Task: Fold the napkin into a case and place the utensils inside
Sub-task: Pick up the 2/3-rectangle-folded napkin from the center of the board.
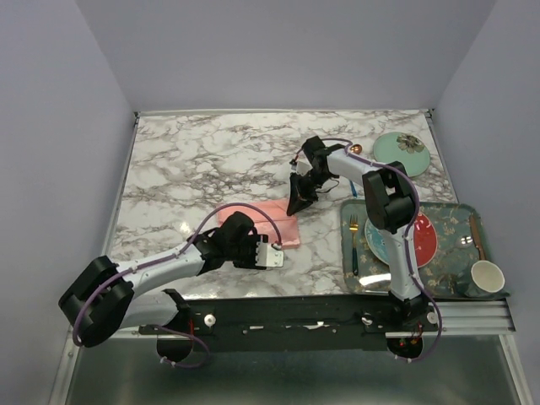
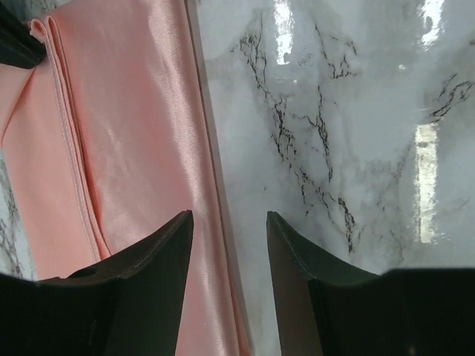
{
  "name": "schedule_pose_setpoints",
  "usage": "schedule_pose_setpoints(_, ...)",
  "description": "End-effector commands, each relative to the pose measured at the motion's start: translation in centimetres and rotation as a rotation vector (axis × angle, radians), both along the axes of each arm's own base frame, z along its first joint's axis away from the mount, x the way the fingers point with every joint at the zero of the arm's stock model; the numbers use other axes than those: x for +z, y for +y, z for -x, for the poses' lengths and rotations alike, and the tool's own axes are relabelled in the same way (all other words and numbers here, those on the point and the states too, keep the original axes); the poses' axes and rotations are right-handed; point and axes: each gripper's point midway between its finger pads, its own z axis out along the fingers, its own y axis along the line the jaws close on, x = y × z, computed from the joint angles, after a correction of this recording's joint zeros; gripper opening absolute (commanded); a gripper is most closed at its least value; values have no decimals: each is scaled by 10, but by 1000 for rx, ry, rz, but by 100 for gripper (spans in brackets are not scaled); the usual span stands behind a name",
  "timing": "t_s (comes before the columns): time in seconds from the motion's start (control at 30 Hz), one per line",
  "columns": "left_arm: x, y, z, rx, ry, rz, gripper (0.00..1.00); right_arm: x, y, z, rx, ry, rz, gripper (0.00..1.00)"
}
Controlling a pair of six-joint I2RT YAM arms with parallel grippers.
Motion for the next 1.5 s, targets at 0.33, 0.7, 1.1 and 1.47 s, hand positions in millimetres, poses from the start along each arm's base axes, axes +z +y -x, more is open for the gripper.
schedule_pose_setpoints(0.33, -30, 7, -32, -53, -218, -192, 42, -51, -30, -1, 39, -59, 216, 18)
schedule_pose_setpoints(0.7, 11, -13, -28, -43, 26, -71, 0, -49, -30, -3, 76, -93, 215, 18)
schedule_pose_setpoints(1.1, 47, -17, -67, 37, 502, 44, 0, -49, -30, -2, 91, -93, 211, 18)
schedule_pose_setpoints(1.47, 47, -23, -118, 212, 822, 202, 0, -47, -27, -2, 93, -87, 197, 18)
